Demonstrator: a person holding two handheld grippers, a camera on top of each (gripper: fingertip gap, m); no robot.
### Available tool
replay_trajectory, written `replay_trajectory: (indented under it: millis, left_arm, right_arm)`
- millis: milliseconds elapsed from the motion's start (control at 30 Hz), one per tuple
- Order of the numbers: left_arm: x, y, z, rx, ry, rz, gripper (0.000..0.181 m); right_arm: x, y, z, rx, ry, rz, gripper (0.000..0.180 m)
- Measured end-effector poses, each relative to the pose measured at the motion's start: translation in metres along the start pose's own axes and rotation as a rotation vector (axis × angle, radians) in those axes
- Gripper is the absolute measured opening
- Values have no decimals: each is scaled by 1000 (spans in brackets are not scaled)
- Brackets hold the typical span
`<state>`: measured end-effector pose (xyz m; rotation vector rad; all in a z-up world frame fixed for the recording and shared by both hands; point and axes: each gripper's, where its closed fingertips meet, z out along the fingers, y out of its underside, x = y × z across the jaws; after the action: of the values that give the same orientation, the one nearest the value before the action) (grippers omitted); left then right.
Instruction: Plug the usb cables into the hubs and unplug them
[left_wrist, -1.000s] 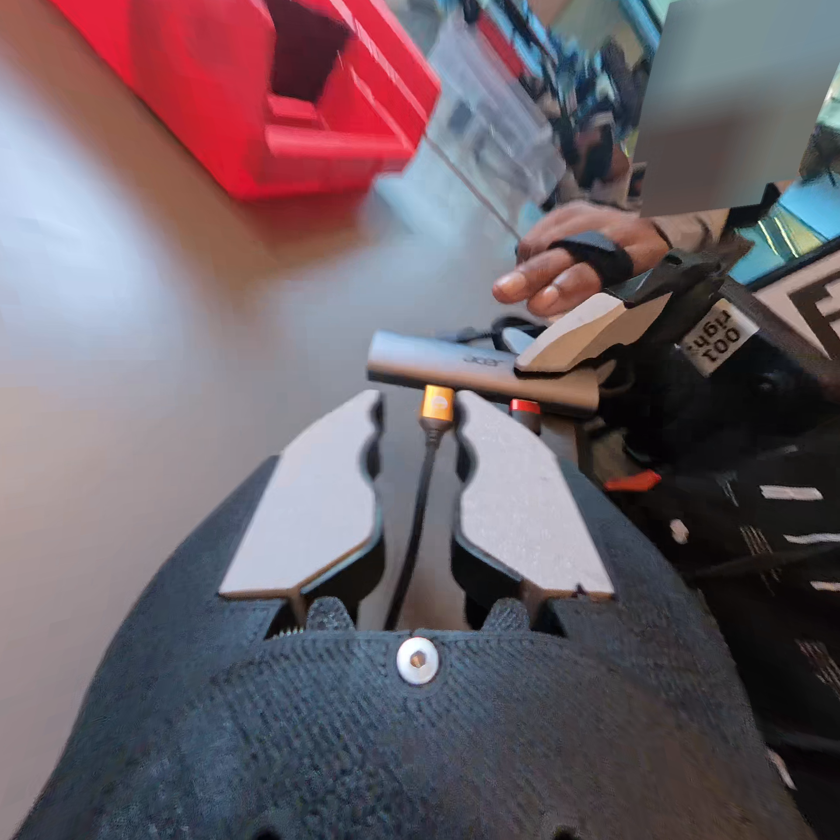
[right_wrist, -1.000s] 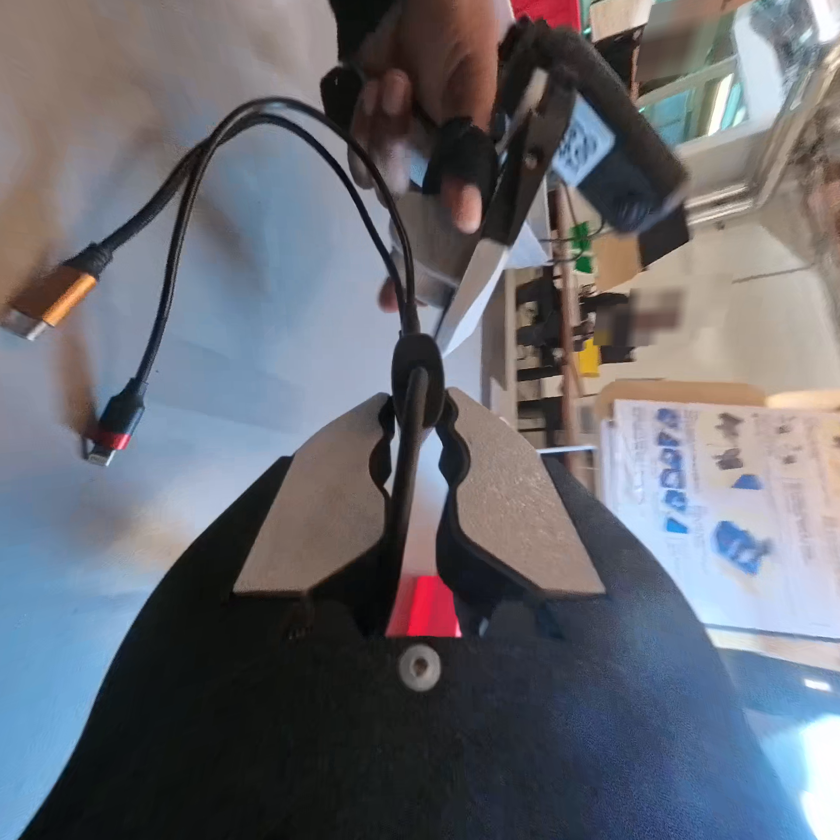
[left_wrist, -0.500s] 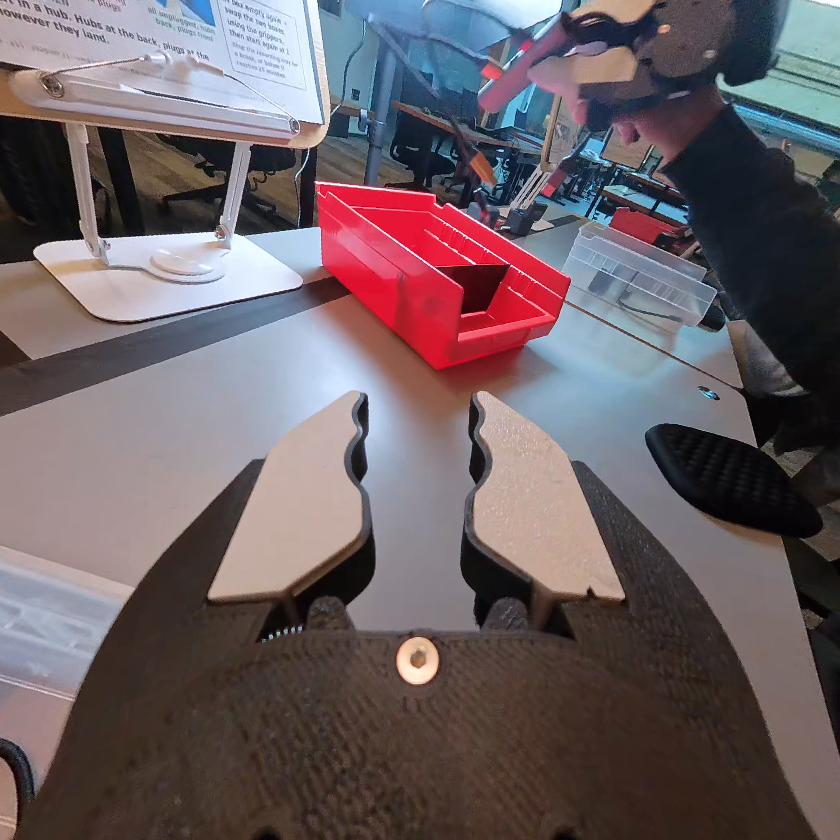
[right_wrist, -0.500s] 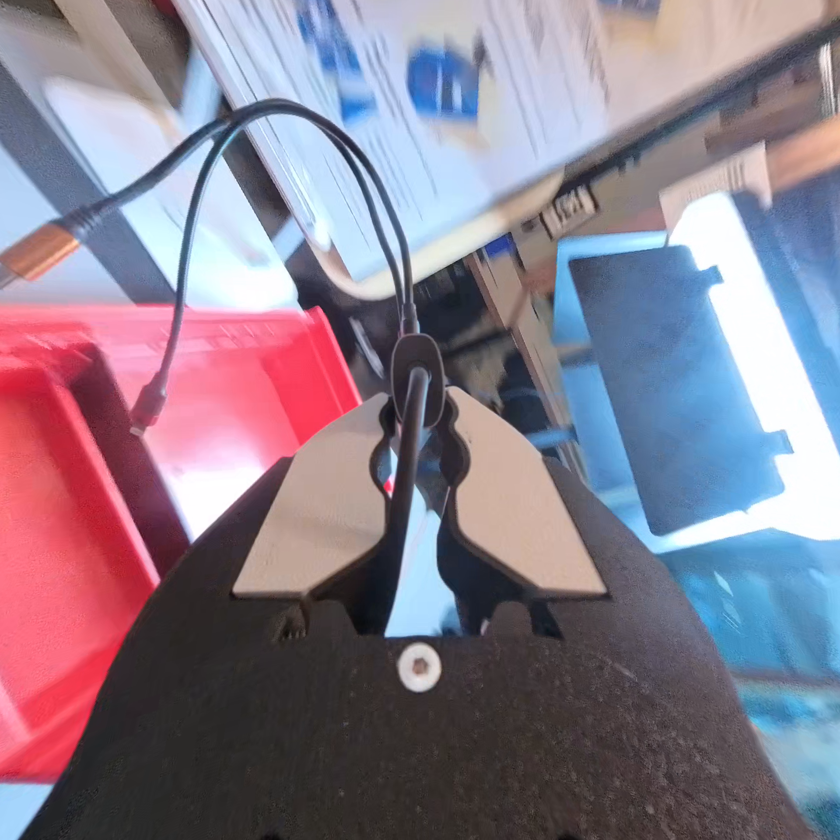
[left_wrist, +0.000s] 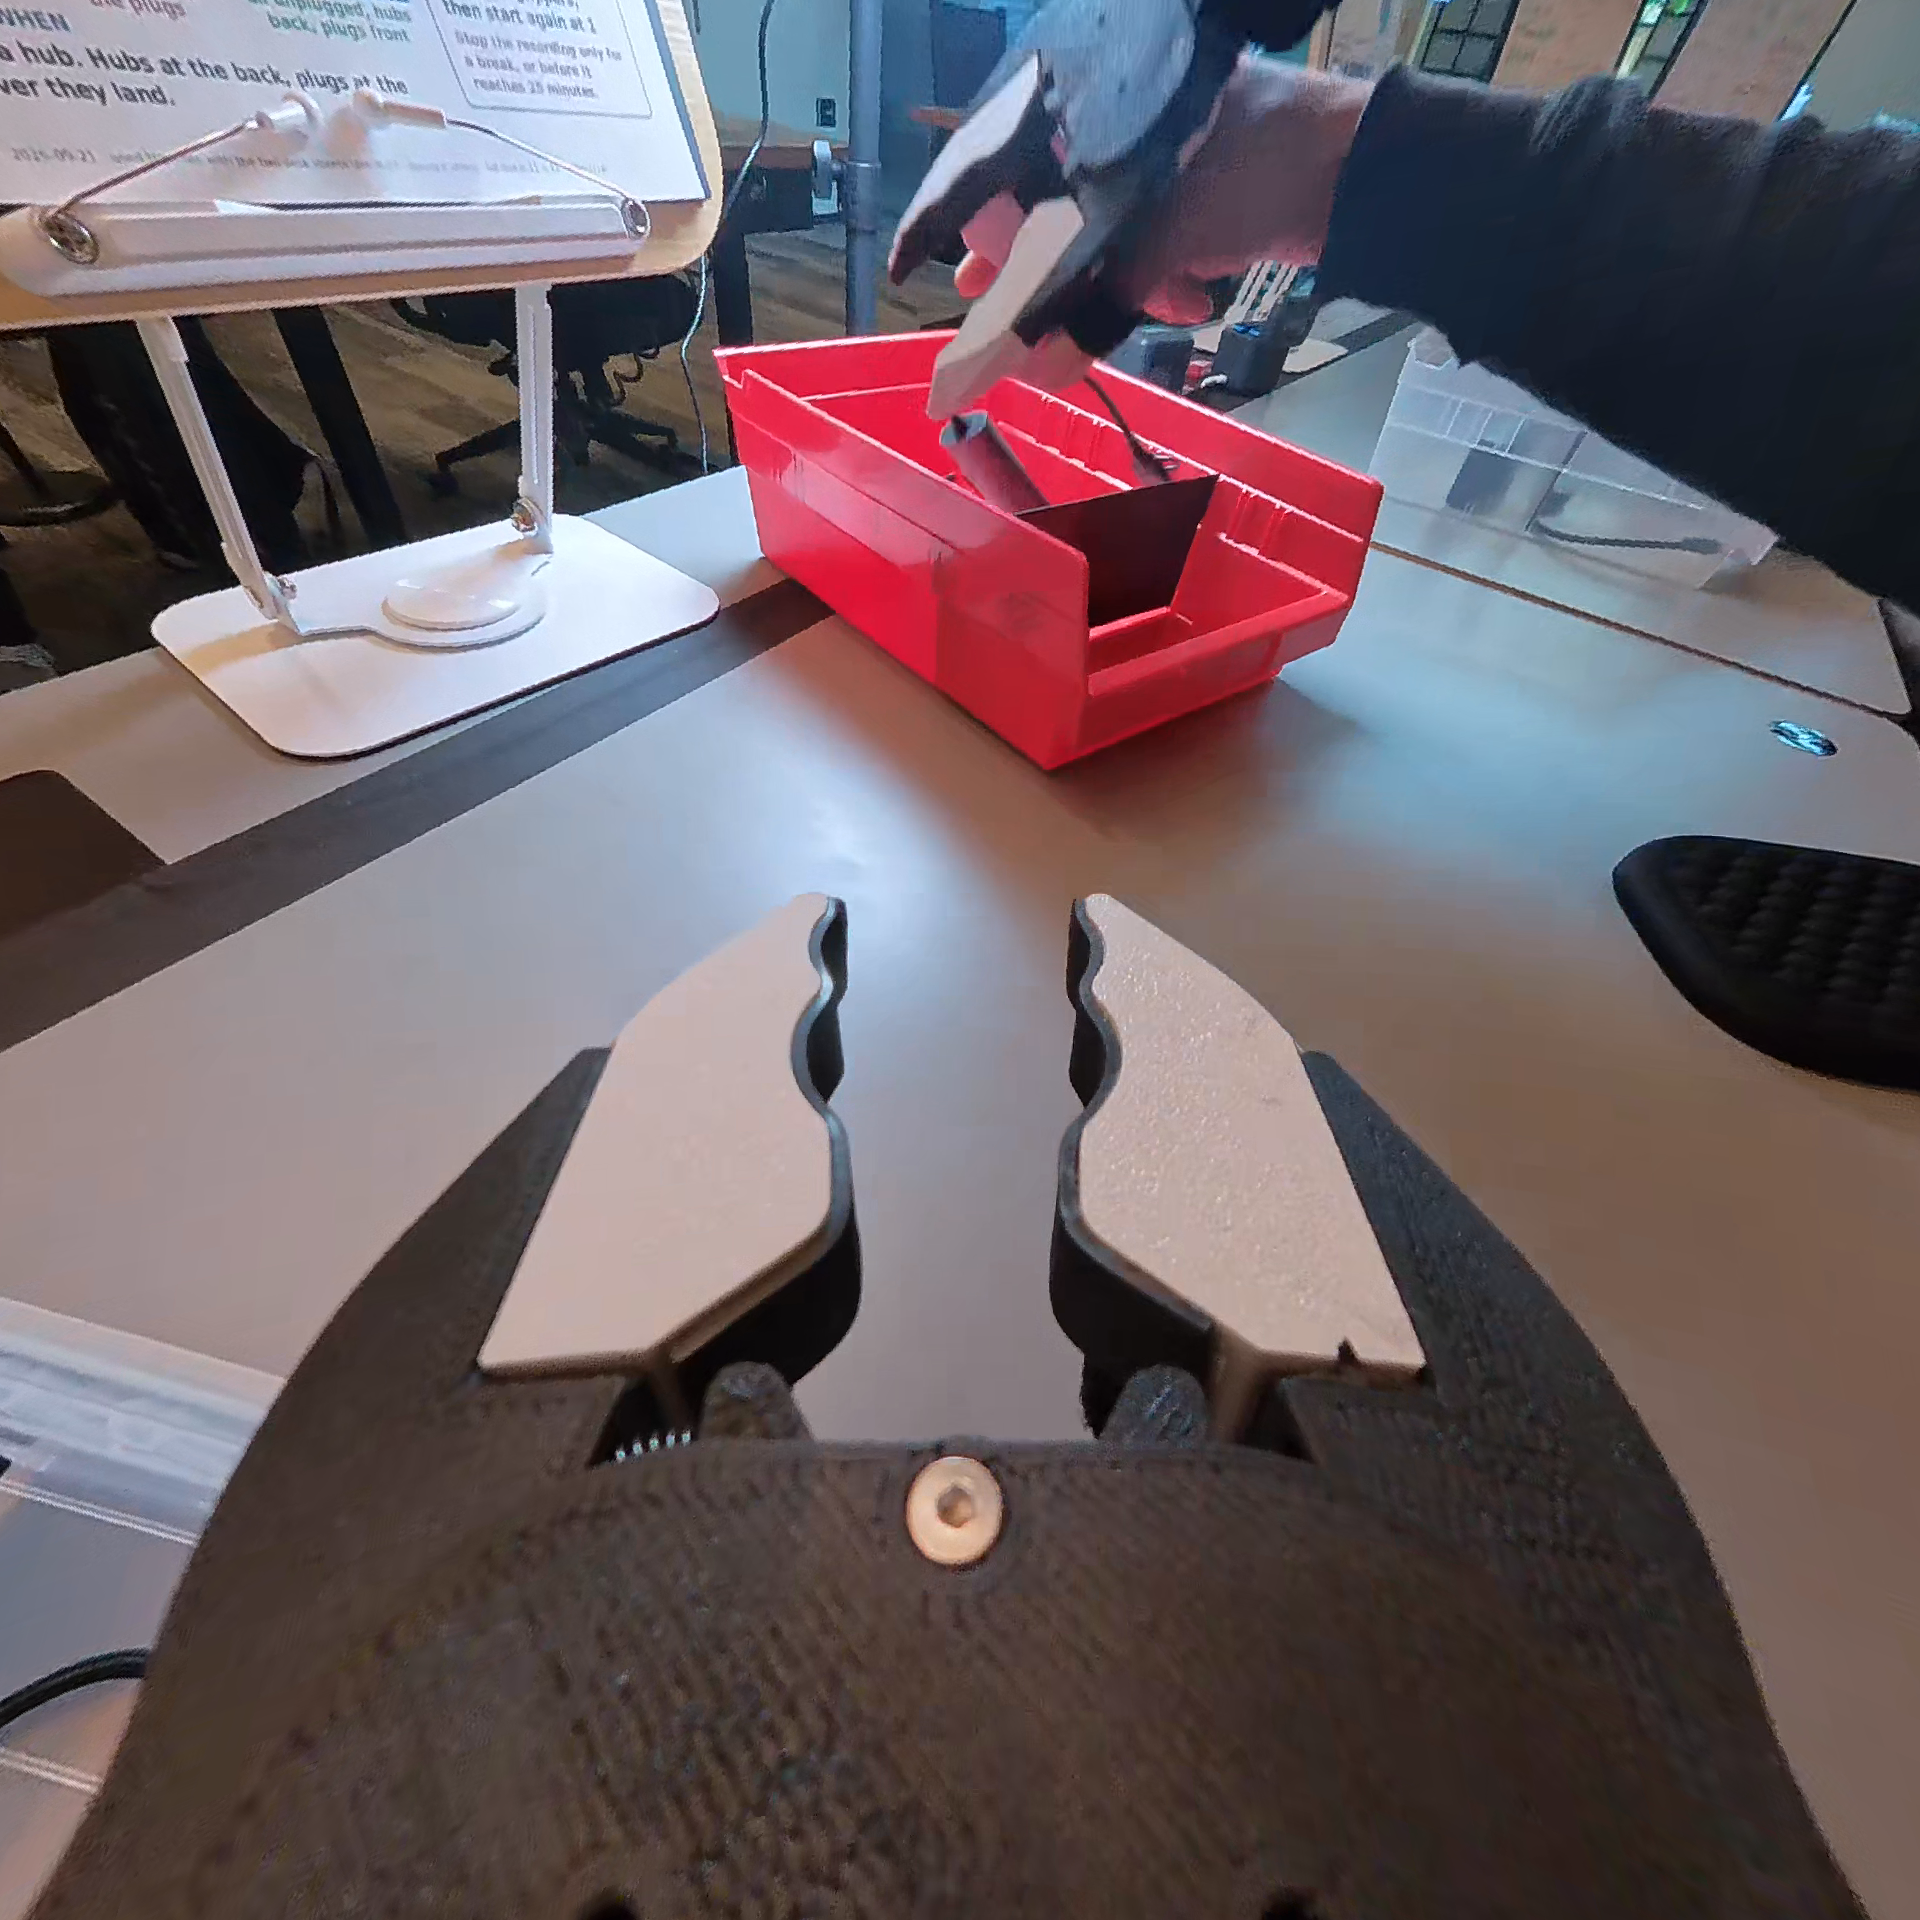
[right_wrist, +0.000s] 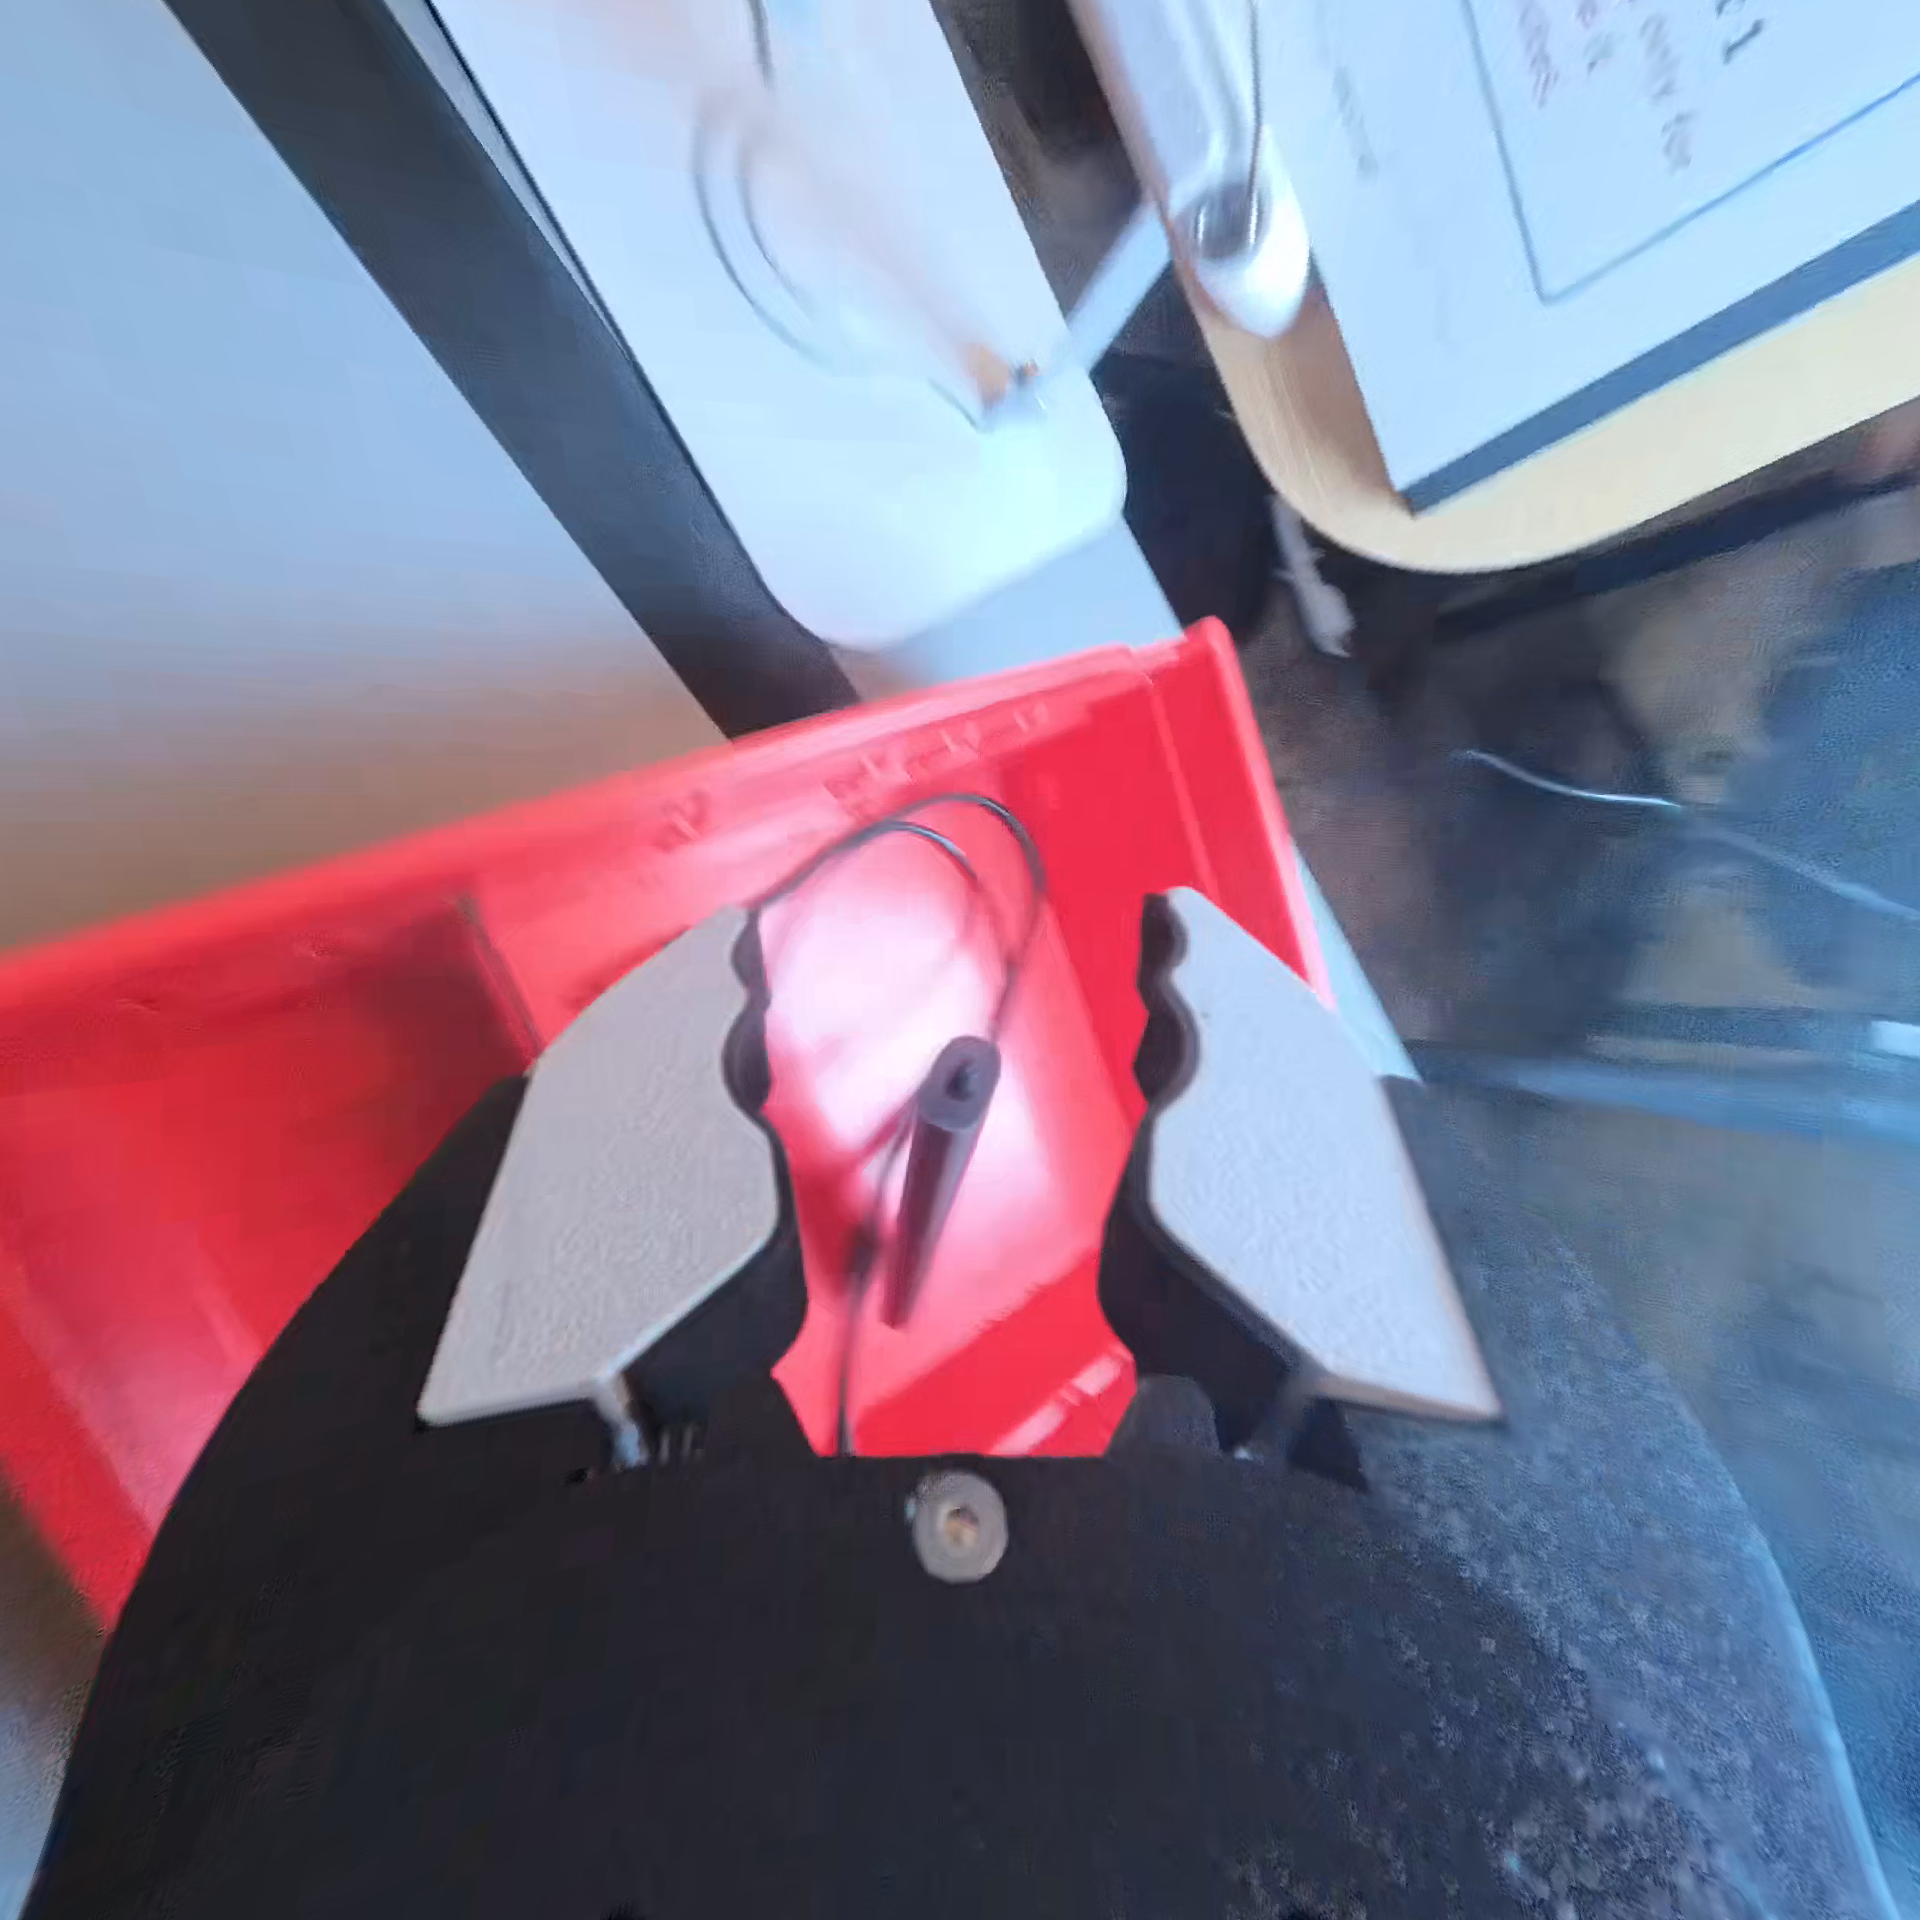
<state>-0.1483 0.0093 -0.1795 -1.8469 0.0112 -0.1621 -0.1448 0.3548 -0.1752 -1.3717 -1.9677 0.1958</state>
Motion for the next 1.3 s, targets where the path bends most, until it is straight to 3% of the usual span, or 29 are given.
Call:
replay_trajectory:
  millis: [100, 367, 500, 600, 733, 967, 1300]
  left_arm:
    - [-1, 2, 1, -6, 1, -6, 40]
    - [-12, -9, -10, 6, -63, 11, 41]
    - [-45, -31, -39, 37, -191, 43, 41]
    - [-90, -43, -73, -11, -337, 79, 42]
    - [-151, -38, -109, -224, -439, 107, 45]
    - [-251, 12, -170, -1020, -578, 424, 46]
    - [-279, 71, -153, -1534, -456, 359, 54]
  right_arm:
    - [-1, -30, -19, 124, -107, 116, 76]
    - [-56, -88, -114, 611, -203, 211, 63]
    - [-121, -78, -153, 836, -230, 366, 54]
    - [-185, -51, -156, 838, -277, 420, 54]
    - [-265, -17, -154, 793, -453, 495, 54]
    - [-285, 2, -153, 824, -544, 572, 50]
    - [-282, 11, -146, 803, -534, 574, 47]
